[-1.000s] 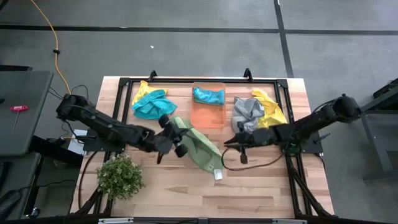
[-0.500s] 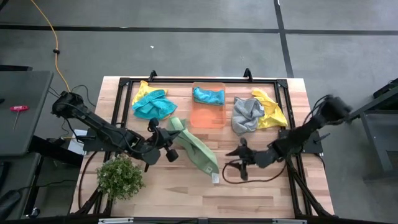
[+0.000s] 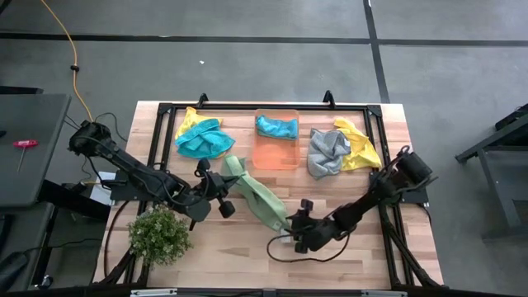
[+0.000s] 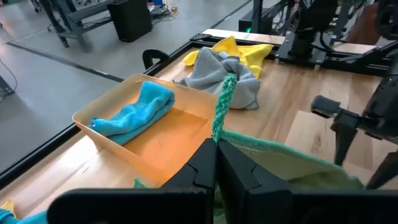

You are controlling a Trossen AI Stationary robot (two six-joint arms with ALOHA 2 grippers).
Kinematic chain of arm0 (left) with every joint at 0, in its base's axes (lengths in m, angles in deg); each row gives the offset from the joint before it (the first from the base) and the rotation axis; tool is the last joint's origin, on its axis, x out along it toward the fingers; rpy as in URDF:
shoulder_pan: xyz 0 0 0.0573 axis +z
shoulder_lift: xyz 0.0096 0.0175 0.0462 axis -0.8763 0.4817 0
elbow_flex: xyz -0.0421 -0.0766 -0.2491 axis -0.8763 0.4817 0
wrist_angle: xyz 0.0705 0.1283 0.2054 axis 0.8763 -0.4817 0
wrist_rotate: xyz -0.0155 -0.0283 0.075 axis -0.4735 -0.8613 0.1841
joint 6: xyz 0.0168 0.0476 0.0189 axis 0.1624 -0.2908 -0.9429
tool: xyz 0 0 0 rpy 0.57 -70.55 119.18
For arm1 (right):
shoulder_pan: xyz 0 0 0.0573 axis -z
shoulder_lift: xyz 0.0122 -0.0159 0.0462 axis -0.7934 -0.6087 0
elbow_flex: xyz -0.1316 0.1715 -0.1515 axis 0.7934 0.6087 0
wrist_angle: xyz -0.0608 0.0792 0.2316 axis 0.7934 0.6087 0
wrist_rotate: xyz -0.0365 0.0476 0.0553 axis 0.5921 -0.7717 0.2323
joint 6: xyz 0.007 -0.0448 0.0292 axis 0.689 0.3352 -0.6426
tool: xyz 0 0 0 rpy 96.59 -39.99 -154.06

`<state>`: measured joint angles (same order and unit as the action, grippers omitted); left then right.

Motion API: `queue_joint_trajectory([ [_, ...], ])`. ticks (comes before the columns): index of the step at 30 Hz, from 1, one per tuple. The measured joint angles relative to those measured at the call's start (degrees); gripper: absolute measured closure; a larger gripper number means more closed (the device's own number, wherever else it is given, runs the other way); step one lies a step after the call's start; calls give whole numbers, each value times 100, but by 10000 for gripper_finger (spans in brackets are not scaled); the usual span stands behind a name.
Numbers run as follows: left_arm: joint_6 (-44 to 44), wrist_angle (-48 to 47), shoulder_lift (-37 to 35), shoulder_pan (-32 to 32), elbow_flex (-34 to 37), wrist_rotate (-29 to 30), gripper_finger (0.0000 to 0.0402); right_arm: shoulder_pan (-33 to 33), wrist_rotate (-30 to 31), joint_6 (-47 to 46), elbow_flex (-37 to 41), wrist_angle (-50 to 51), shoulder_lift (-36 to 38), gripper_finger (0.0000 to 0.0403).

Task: Fold microfiber towels
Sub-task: Fold the green microfiber cloth

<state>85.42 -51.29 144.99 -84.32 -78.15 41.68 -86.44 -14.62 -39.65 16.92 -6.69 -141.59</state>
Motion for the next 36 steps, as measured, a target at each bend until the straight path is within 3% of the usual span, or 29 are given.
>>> queue_joint_trajectory([
  [7, -96, 4, 0, -63, 0, 70, 401, -39, 771, -1302, -593, 1687, 0, 222],
  [13, -160, 7, 0, -60, 0, 87, 401, 22, -26, -2053, -615, 1668, 0, 222],
  [24, -472, 18, 2, -263, -213, 752, 401, 15, -173, -3399, -585, 1829, 0, 222],
  [29, -506, 48, 1, -425, -247, 1302, 401, 15, -230, -3459, -585, 1762, 0, 222],
  [36, -503, 55, 0, -481, -247, 1298, 401, 15, 80, -3446, -585, 1716, 0, 222],
])
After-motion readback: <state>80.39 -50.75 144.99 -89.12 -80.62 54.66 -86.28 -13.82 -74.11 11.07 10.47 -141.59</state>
